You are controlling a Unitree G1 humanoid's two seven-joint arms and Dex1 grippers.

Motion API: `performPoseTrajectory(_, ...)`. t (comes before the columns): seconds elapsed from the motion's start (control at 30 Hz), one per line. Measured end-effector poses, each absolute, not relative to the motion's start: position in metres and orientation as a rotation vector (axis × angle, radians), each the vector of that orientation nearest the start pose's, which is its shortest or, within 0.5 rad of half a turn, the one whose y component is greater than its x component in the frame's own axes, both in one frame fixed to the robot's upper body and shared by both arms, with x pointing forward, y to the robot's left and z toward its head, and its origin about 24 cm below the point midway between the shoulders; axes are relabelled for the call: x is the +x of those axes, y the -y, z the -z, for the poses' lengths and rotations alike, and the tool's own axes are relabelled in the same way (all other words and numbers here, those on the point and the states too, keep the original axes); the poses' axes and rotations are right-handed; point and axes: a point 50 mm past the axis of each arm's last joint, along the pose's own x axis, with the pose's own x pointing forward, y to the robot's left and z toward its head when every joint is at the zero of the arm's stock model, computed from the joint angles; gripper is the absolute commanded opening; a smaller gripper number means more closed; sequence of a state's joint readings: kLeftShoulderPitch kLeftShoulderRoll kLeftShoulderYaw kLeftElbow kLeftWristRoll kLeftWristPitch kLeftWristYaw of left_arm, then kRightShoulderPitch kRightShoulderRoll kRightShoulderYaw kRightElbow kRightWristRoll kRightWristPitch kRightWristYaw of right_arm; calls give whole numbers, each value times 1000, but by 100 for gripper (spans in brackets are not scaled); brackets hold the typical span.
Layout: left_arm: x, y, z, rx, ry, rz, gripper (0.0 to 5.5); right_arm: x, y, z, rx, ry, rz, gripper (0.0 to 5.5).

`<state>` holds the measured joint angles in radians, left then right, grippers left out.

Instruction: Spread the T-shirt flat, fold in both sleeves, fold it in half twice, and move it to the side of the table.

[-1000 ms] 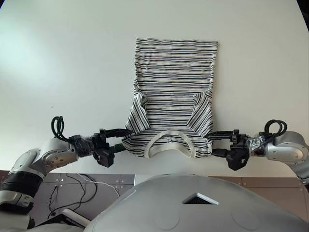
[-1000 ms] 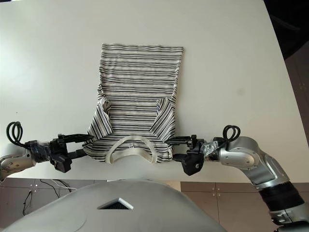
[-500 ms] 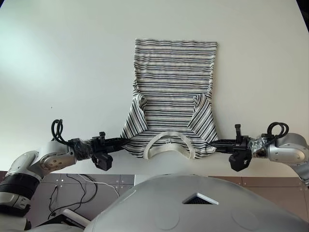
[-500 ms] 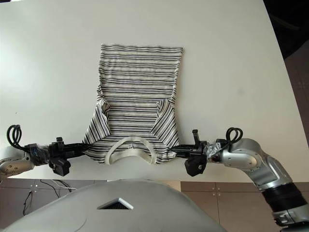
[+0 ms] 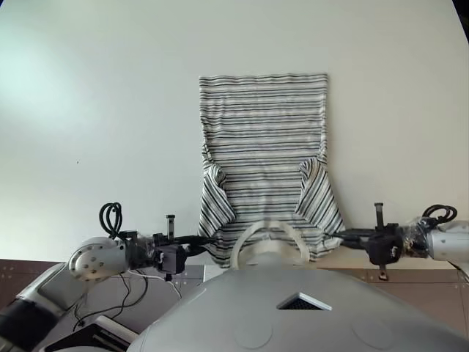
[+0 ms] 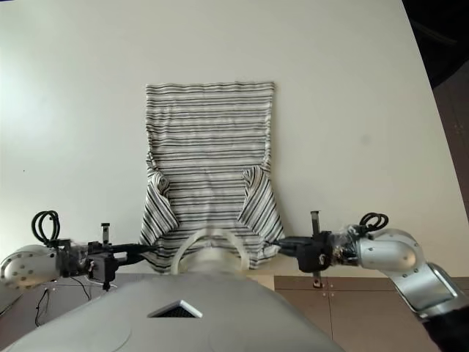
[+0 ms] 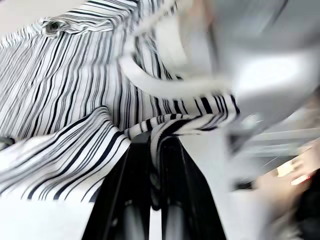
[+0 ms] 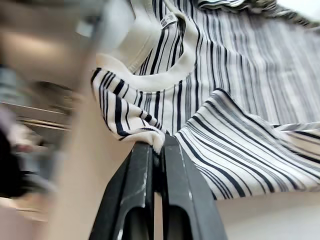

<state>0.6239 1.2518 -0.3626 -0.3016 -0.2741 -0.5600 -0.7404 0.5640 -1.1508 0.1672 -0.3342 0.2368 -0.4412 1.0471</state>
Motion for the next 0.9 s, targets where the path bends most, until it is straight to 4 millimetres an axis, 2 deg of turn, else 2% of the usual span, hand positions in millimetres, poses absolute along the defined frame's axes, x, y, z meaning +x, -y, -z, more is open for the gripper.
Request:
performPoseTrajectory(0.07,85,-217,-58,388,-386,1433,10,108,222,-73,-557,-359,-1568,10)
performPoseTrajectory(0.13,103,-220,-72,294,-397,1381,10,126,224,-85,-525,-348,-1525,10)
performPoseTrajectory(0.2,107,-222,-80,211,-423,1390,10,136,222,-95,-465,-343,-1502,10)
performPoseTrajectory(0.27,104,-222,-88,147,-453,1435,10,135,218,-105,-411,-355,-1534,10)
performPoseTrajectory(0.4,85,-220,-89,61,-533,1494,10,117,213,-106,-309,-434,-1568,10)
performPoseTrajectory(0.47,88,-217,-96,10,-515,1501,10,115,212,-111,-268,-443,-1563,10)
performPoseTrajectory(0.57,98,-219,-102,44,-485,1492,10,122,212,-116,-263,-432,-1540,10)
performPoseTrajectory(0.67,143,-230,-100,205,-366,1252,10,163,213,-117,-360,-286,-1306,10)
performPoseTrajectory(0.73,186,-232,-94,273,-282,1059,10,210,214,-110,-452,-216,-1105,10)
performPoseTrajectory(0.83,235,-230,-84,296,-247,863,10,261,200,-104,-512,-162,-957,10)
performPoseTrajectory(0.9,255,-228,-81,323,-242,798,10,276,195,-97,-536,-164,-905,10)
